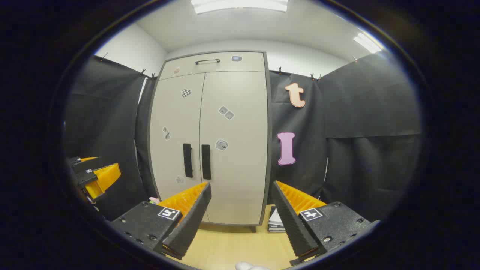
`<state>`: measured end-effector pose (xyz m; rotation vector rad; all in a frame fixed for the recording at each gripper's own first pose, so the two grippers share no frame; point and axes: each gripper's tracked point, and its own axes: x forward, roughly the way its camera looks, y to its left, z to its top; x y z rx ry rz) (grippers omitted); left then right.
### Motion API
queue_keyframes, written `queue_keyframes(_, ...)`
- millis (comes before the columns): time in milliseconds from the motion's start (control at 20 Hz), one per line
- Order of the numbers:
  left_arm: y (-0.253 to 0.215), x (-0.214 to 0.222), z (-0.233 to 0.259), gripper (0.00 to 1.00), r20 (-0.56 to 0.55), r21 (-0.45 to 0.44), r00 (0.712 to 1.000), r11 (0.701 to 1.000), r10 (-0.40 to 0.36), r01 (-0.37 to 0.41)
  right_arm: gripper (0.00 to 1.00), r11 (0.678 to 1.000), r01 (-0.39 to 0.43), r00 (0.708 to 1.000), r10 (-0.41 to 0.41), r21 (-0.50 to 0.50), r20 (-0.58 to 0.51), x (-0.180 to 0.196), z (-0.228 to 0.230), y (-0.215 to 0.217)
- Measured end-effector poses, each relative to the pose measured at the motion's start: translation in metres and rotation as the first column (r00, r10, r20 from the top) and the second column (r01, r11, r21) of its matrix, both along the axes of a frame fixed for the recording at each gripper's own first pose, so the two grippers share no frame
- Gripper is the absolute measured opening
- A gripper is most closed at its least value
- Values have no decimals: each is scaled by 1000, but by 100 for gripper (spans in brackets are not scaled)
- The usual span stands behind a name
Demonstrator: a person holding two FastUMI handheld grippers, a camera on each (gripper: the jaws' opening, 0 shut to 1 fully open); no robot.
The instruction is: Open the right door of the double-door shoe cabinet with the right hand, and open the left door with the left hand.
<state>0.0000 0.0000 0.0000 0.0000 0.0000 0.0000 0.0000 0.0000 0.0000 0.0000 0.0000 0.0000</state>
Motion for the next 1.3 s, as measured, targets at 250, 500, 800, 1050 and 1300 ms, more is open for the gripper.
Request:
queue_keyframes(250,-3,-4,3,96,6,5,1000,1000,-3,3,100,1000,-3,1000,3,8,11,0,3,0)
queue_keyframes(500,-1,-8,3,96,5,-5,1000,1000,-7,7,100,1000,-4,1000,4,6,3,-4,3,0)
queue_keyframes(800,1,-11,1,96,4,-2,1000,1000,-3,3,100,1000,1,1000,-1,13,-3,-3,0,1)
queue_keyframes(1050,11,-17,-3,96,-6,-5,1000,1000,9,-9,100,1000,1,1000,-1,8,-19,1,-6,6)
queue_keyframes(1300,20,-27,-11,96,-30,-9,999,1000,14,-15,100,1000,7,1000,-7,-1,-19,34,-7,21)
